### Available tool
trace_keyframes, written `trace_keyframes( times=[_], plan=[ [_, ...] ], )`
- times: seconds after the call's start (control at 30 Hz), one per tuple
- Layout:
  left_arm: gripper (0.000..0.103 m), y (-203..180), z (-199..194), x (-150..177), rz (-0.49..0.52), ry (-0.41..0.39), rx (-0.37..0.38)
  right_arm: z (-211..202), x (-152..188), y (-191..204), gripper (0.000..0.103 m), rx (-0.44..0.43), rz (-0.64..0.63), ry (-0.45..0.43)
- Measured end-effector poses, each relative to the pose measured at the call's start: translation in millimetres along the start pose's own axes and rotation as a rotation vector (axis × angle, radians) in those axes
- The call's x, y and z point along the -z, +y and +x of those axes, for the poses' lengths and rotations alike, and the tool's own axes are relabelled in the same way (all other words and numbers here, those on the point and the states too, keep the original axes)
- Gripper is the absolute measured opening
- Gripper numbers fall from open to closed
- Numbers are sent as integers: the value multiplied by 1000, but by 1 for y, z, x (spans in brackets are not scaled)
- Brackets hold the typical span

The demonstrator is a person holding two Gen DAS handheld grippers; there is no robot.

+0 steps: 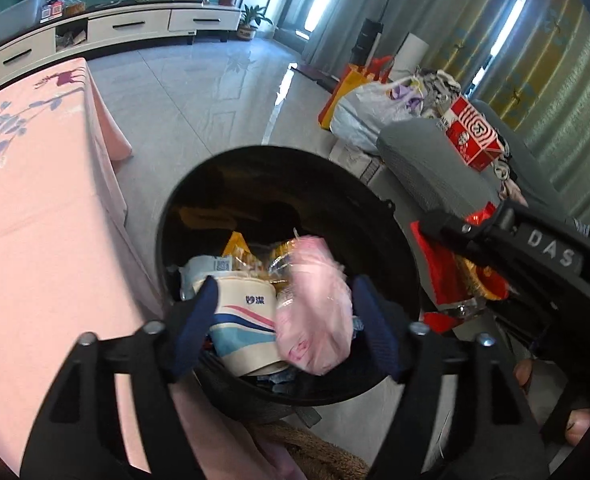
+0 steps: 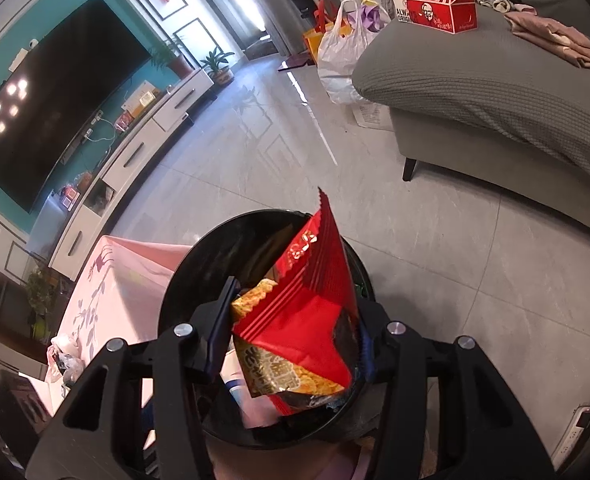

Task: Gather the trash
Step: 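Open both tools over the black bin, dropping the pink bag and snack bag, then return to the table and grasp the white medicine box with the left tool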

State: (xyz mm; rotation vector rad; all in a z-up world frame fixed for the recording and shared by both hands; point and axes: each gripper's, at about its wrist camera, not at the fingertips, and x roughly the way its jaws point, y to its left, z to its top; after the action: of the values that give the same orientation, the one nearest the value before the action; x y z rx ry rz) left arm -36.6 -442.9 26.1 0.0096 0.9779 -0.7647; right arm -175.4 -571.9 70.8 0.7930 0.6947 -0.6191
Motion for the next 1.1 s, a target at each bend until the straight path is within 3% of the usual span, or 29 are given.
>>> trace_keyframes(
  times=[0.27,0.37,0.57,0.7,0.8,0.83,0.93,1.03,1.1],
  plan=[
    [98,32,-30,-3,-53,-59,-43,-2,3,6,74,-30,3,9],
    [100,54,-42,-8,-101,-97,-97,-5,4,8,80,-22,-3,1],
    [100,112,-70,-18,-196,-161,-263,-8,5,16,85,2,-29,-14],
    [100,174,-99,-24,-313,-231,-478,-8,7,23,85,18,-52,-13],
    [100,231,-118,-27,-428,-251,-586,-7,9,27,85,27,-65,-5],
    [100,260,-125,-27,-515,-244,-604,-7,9,27,85,29,-66,-5],
    [99,306,-133,-25,-623,-234,-594,-8,11,32,85,31,-78,-9],
    [95,333,-130,-27,-650,-196,-586,-7,13,37,85,43,-96,-8],
    [85,344,-125,-27,-657,-179,-588,-6,15,40,85,56,-112,-6]
  ],
)
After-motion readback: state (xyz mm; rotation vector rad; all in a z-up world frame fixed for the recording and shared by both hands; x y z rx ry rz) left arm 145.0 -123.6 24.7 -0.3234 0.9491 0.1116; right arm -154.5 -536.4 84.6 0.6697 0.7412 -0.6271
